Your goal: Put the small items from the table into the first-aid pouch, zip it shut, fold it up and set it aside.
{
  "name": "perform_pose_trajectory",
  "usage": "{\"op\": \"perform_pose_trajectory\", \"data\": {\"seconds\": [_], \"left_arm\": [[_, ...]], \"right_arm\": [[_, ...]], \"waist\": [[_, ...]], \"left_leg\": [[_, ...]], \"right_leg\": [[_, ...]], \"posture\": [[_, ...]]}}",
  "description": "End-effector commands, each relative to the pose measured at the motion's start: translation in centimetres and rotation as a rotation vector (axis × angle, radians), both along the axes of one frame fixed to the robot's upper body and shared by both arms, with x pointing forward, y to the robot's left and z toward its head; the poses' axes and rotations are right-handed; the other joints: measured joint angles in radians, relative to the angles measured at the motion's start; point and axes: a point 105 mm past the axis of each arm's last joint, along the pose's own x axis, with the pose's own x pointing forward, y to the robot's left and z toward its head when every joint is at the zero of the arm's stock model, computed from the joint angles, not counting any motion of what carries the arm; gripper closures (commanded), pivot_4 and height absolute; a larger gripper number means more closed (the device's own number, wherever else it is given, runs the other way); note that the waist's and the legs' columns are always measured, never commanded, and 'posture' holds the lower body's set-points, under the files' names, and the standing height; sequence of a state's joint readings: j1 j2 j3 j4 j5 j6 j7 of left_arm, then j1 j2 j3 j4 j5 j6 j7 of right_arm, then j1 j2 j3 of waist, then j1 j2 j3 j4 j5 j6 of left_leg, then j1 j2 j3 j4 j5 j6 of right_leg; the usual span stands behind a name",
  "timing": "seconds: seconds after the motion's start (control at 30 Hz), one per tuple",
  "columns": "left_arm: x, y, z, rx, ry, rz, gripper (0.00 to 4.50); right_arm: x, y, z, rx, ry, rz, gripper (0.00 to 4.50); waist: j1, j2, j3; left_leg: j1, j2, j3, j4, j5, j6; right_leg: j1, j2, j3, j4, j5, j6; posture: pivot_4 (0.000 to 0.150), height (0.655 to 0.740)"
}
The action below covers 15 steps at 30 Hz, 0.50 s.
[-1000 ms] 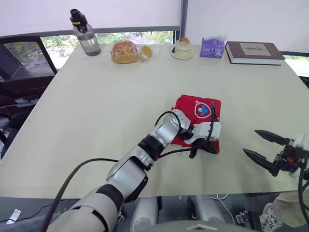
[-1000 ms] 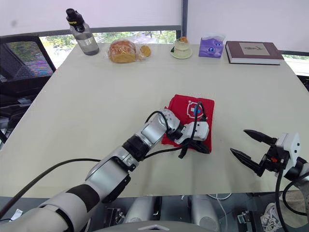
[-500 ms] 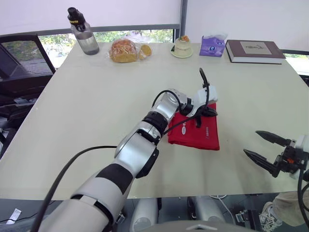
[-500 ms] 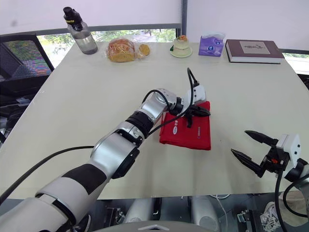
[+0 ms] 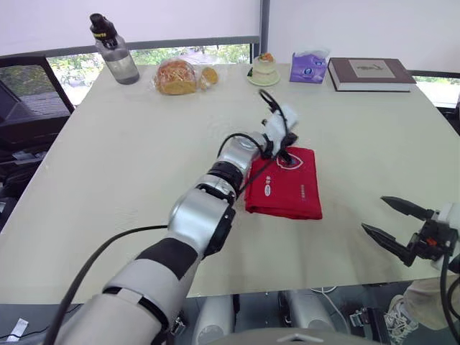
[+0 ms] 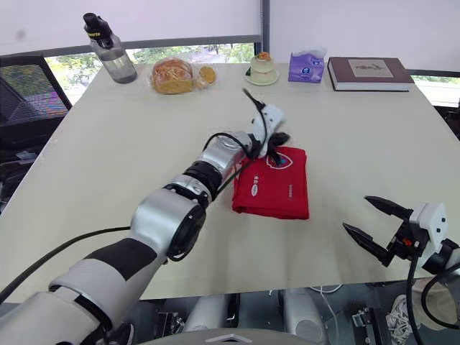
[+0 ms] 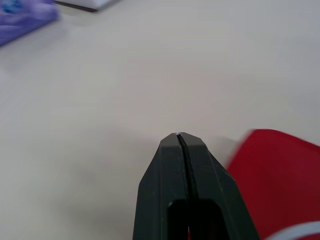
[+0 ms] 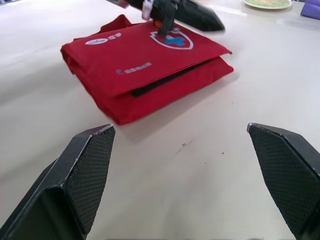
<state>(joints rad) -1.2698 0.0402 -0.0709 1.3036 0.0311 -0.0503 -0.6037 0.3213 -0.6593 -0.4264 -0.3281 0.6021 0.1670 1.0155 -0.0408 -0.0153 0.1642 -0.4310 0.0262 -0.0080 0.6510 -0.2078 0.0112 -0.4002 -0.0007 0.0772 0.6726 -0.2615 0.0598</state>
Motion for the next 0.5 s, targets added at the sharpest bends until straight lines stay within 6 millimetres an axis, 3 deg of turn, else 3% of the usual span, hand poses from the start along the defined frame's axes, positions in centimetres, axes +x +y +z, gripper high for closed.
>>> {"op": "perform_pose_trajectory", "data": {"seconds": [0.03, 0.07, 0.1, 0.17, 0.27, 0.3, 0.43, 0.5], "left_arm": [[-0.1, 1.0, 3.8, -0.113, -0.099, -0.093, 4.48], [-0.2, 1.8, 4.3, -0.145, -0.09, -0.118, 4.48], [-0.4, 2.6, 4.8, -0.174, -0.084, -0.146, 3.97], [-1.0, 4.4, 5.5, -0.2, -0.086, -0.213, 3.42], [-2.3, 7.7, 6.3, -0.253, -0.08, -0.283, 2.0], [-3.0, 8.6, 6.4, -0.255, -0.08, -0.305, 1.88], [-8.3, 12.9, 5.8, -0.156, -0.044, -0.399, 0.09], [-10.4, 13.6, 5.7, -0.111, -0.015, -0.427, 0.04]], "right_arm": [[0.5, 0.2, 1.2, -0.007, -0.042, 0.023, 0.0], [0.7, 0.2, 1.2, -0.006, -0.043, 0.023, 0.0], [0.8, 0.1, 1.3, -0.004, -0.043, 0.023, 0.0], [1.2, 0.1, 1.4, 0.016, -0.031, 0.024, 0.0], [1.9, 0.6, 2.0, 0.085, -0.019, 0.044, 0.0], [2.1, 0.8, 2.1, 0.092, -0.013, 0.053, 0.0], [4.2, 1.7, 2.2, 0.091, 0.034, 0.052, 0.0], [5.1, 1.9, 2.1, 0.08, 0.042, 0.039, 0.0]], "waist": [[0.002, 0.0, 0.0], [0.003, 0.0, 0.0], [0.003, 0.0, 0.0], [0.004, 0.0, 0.0], [-0.001, 0.001, 0.0], [0.0, 0.001, 0.0], [-0.021, 0.002, 0.002], [-0.01, 0.001, 0.003]], "left_leg": [[0.0, 0.0, 0.0, 0.0, 0.0, 0.0], [0.0, 0.0, 0.0, 0.0, 0.0, 0.0], [0.0, -0.001, 0.0, 0.0, 0.0, 0.0], [-0.001, -0.001, 0.0, 0.0, 0.0, 0.0], [0.0, -0.001, 0.0, -0.001, 0.0, 0.0], [0.0, -0.001, 0.0, -0.001, 0.0, 0.0], [0.001, 0.001, 0.001, -0.001, 0.0, 0.0], [0.001, 0.004, -0.001, -0.001, 0.0, 0.0]], "right_leg": [[0.0, 0.0, 0.0, 0.0, 0.0, 0.0], [0.0, 0.0, 0.0, 0.0, 0.0, 0.0], [0.0, 0.0, 0.0, 0.0, 0.0, 0.0], [0.0, -0.001, 0.0, 0.0, 0.0, 0.0], [0.0, -0.001, 0.0, 0.0, 0.002, -0.004], [0.0, -0.001, 0.0, 0.0, 0.002, -0.004], [-0.001, -0.001, 0.002, 0.003, 0.002, -0.005], [-0.001, -0.001, 0.0, 0.005, 0.002, -0.006]], "posture": [[0.15, 0.74], [0.15, 0.74], [0.15, 0.74], [0.15, 0.74], [0.15, 0.74], [0.15, 0.74], [0.15, 0.74], [0.15, 0.74]]}}
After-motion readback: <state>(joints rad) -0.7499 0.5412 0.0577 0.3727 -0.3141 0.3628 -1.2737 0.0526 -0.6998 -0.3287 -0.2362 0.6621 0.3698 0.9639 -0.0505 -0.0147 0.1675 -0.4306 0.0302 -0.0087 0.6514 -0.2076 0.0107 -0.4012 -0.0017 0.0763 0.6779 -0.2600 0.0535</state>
